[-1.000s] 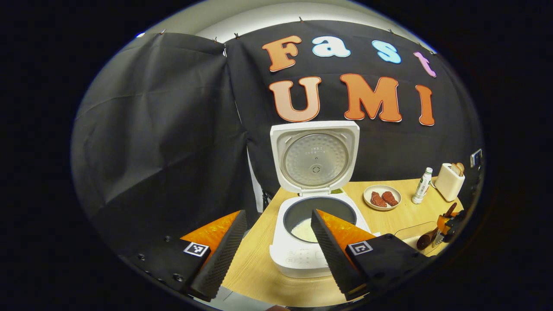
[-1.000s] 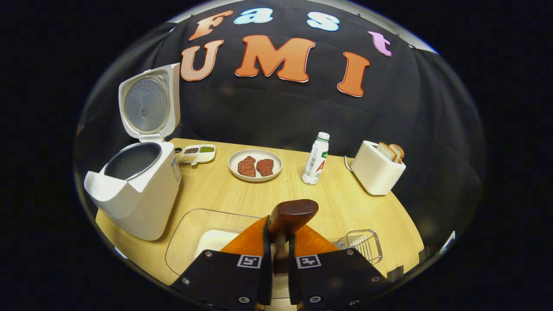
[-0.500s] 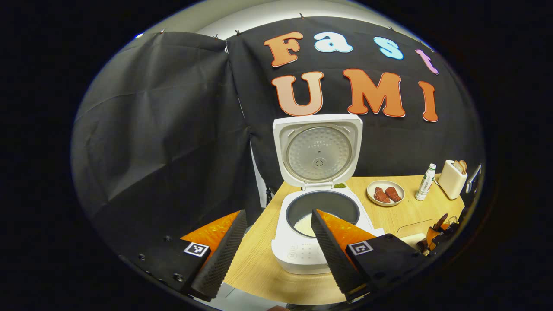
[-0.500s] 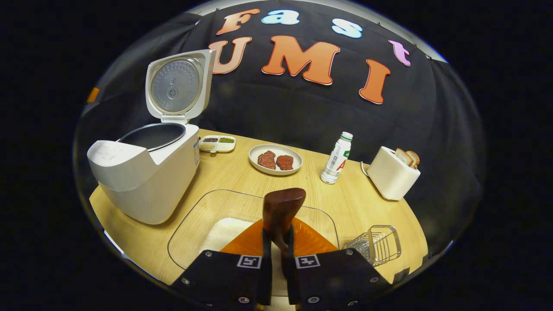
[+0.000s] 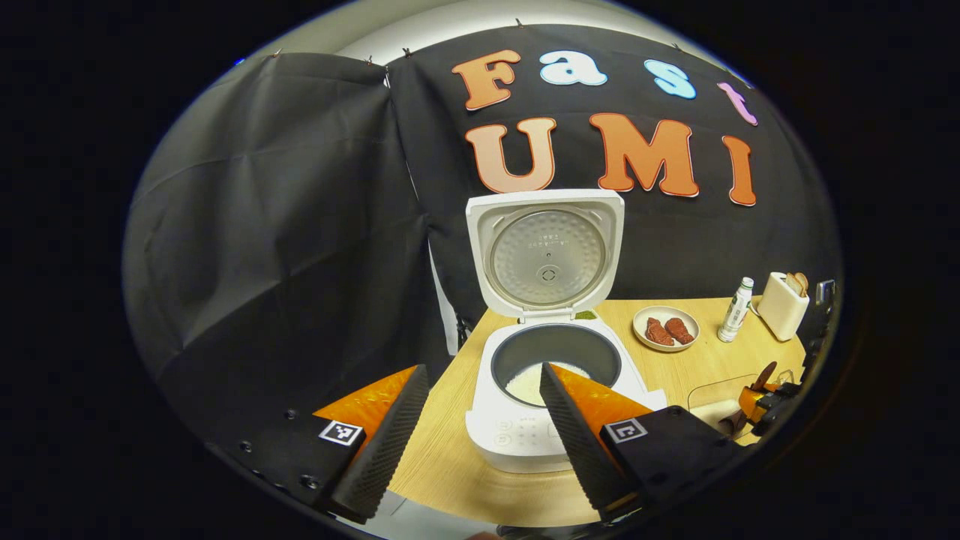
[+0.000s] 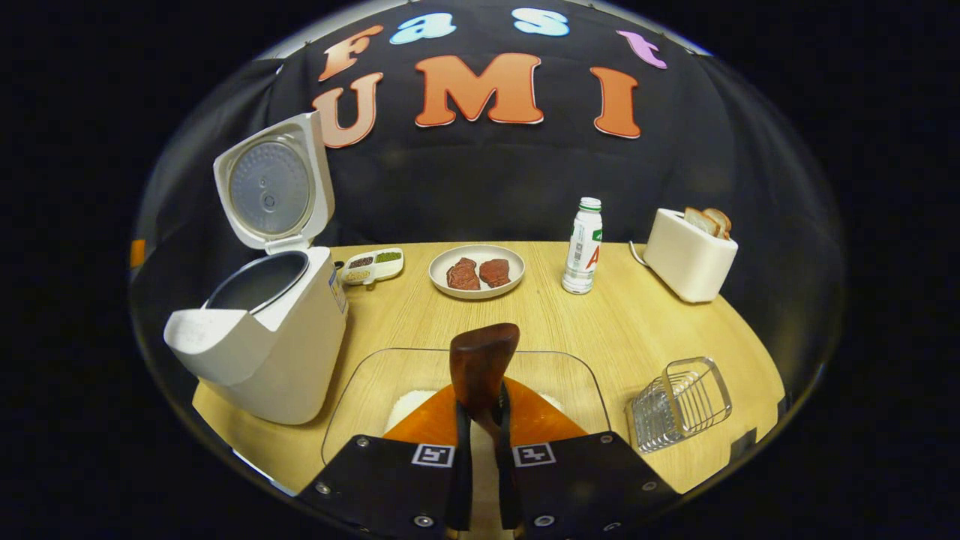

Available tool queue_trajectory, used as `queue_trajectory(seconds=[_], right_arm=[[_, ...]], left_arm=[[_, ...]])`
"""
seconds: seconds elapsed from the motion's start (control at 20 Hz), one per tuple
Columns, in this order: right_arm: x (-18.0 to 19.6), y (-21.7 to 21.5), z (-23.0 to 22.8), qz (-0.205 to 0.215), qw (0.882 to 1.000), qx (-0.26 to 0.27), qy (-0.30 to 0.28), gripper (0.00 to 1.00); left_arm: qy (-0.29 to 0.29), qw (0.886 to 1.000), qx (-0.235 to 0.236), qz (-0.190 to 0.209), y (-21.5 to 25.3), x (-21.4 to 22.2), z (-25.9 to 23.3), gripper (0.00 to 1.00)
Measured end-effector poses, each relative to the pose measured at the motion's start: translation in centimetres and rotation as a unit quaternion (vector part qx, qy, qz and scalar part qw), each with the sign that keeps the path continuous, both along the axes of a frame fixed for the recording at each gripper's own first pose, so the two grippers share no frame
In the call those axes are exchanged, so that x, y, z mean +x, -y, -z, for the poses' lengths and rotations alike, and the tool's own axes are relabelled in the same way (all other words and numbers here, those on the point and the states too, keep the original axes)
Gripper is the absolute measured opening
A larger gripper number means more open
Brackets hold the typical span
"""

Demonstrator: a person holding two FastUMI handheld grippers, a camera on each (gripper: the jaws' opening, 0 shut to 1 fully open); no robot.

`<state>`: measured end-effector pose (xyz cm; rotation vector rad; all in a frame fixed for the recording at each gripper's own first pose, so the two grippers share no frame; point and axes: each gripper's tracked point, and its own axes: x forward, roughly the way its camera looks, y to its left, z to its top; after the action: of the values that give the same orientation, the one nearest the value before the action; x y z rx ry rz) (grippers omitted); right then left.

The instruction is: Close the left gripper, press the button to open the rice cooker; take a wooden spoon from the chopstick holder with the right hand, scoop a spoonful of rice and pour it into the rice cooker, then put the wooden spoon back into the chopstick holder.

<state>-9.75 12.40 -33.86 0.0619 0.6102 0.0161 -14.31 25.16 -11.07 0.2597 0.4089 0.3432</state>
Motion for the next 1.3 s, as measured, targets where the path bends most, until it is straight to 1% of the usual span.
queue_trajectory(seconds=[0.1,0.2,0.35,0.4,0.5,0.65,0.75,0.85,0.95,1.0,1.05,1.1,1.3], right_arm=[[-0.2,-0.9,0.1,0.005,0.999,0.031,-0.011,0.14],[-0.4,-1.5,0.3,0.014,0.998,0.059,-0.022,0.14],[-0.4,-1.5,0.2,0.035,0.994,0.096,-0.033,0.14],[-0.3,-1.5,0.3,0.044,0.992,0.113,-0.038,0.14],[-0.2,-1.6,0.4,0.064,0.986,0.147,-0.049,0.14],[-0.1,-2.1,0.3,0.079,0.978,0.186,-0.056,0.13],[0.2,-2.7,0.3,0.082,0.975,0.200,-0.058,0.14],[0.4,-3.1,0.2,0.086,0.969,0.225,-0.061,0.14],[0.5,-3.6,0.3,0.087,0.958,0.263,-0.071,0.14],[0.6,-3.8,0.4,0.089,0.953,0.280,-0.077,0.14],[0.7,-3.9,0.3,0.089,0.948,0.295,-0.081,0.14],[0.9,-3.9,0.3,0.088,0.944,0.306,-0.082,0.14],[0.5,-4.4,-0.2,0.074,0.936,0.332,-0.087,0.14]], left_arm=[[0.001,1.000,0.002,0.000,-0.5,0.0,-0.2,0.99],[0.002,1.000,0.003,0.000,-0.8,0.1,-0.1,1.00],[0.000,1.000,0.003,0.000,-1.5,-0.1,0.1,1.00],[-0.002,1.000,0.002,0.001,-1.6,-0.2,0.3,0.99],[-0.005,1.000,0.005,0.002,-2.1,-0.3,0.4,1.00],[-0.008,1.000,0.011,0.003,-3.0,-0.5,0.3,1.00],[-0.010,1.000,0.015,0.006,-3.5,-0.3,0.2,0.99],[-0.010,1.000,0.020,0.010,-4.0,-0.1,0.1,0.99],[-0.011,1.000,0.025,0.014,-4.3,-0.2,0.0,1.00],[-0.013,0.999,0.027,0.016,-4.4,-0.1,0.0,0.99],[-0.014,0.999,0.028,0.018,-4.4,-0.1,0.0,1.00],[-0.015,0.999,0.030,0.020,-4.5,-0.1,0.1,0.98],[-0.015,0.999,0.034,0.026,-4.0,0.1,0.0,0.98]])
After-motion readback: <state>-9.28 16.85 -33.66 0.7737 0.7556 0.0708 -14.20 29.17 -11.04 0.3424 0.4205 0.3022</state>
